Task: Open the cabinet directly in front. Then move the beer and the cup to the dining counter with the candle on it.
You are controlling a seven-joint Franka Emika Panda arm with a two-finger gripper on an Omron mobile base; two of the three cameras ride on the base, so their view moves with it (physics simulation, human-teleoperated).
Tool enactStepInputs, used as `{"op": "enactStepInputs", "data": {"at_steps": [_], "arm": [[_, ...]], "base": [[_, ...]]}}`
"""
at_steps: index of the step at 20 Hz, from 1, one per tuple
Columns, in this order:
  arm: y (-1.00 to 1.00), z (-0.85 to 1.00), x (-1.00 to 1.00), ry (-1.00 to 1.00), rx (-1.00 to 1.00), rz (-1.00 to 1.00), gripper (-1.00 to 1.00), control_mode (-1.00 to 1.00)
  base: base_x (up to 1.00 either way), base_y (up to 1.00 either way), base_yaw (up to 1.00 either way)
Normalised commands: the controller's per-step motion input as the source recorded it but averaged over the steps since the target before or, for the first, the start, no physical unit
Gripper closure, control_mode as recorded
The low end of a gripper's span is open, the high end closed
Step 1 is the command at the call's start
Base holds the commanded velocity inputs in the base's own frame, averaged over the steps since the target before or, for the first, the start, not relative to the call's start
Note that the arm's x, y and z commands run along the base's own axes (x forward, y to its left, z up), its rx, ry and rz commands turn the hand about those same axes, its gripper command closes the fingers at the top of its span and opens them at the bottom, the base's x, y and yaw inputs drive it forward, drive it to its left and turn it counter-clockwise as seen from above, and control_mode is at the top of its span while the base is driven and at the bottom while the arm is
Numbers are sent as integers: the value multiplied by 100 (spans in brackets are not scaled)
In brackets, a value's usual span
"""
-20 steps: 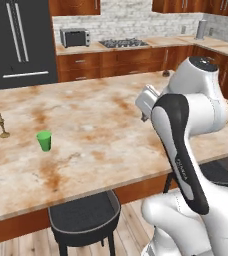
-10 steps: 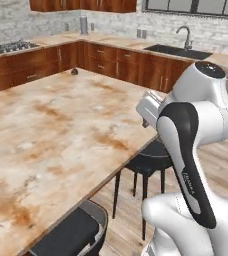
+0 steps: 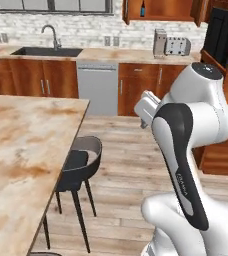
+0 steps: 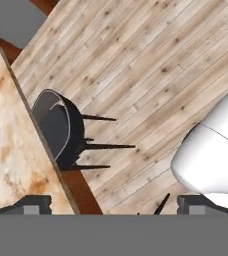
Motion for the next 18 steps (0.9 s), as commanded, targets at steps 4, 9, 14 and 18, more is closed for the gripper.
{"op": "enactStepInputs", "data": {"at_steps": [4, 9, 14, 18], "arm": [[0, 0, 0, 0, 0, 0, -100, 100], [0, 0, 0, 0, 0, 0, -100, 100], [0, 0, 0, 0, 0, 0, -100, 100], [0, 0, 0, 0, 0, 0, -100, 100]], "base": [[74, -99, -37], [100, -27, -14], [100, 9, -10], [100, 45, -17]]}}
